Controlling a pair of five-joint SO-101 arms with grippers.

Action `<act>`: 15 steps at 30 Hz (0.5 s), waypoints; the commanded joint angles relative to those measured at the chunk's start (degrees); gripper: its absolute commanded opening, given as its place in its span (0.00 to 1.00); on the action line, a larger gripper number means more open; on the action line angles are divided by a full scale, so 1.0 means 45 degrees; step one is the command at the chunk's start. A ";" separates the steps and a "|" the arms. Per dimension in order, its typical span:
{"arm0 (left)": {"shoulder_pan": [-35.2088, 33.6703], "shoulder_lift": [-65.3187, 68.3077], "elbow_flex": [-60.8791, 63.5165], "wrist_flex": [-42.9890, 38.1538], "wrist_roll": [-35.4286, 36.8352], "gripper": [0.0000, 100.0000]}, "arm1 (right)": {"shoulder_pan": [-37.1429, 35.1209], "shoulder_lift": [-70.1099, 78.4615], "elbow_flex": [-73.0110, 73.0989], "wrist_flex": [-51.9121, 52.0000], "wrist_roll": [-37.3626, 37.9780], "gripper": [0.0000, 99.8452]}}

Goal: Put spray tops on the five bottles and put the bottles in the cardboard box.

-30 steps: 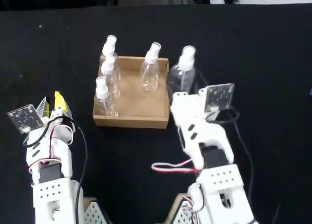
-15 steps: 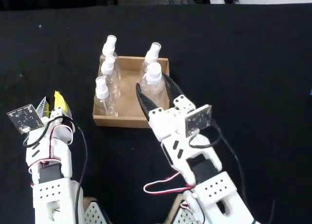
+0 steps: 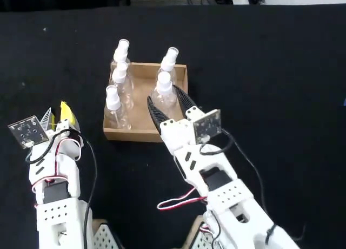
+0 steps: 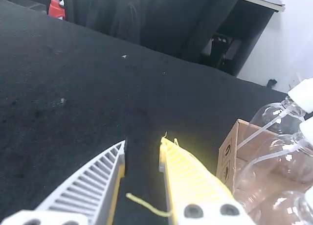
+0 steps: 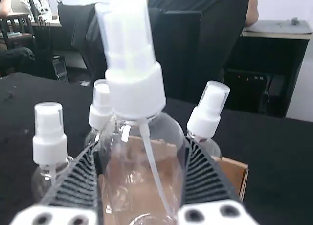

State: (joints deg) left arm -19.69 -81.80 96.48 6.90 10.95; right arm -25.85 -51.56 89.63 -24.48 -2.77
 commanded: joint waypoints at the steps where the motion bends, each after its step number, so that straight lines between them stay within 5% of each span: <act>1: -0.0068 -0.0098 0.0303 0.0039 -0.0020 0.11 | -0.0117 0.1436 -0.0967 -0.1407 0.0078 0.01; 15: -0.0068 -0.0098 0.0303 0.0039 -0.0020 0.11 | 0.0801 0.7336 -0.1748 -0.5783 0.0059 0.01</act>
State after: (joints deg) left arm -19.69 -81.80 96.48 6.90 10.95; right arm -23.56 -21.32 85.23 -44.88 -2.77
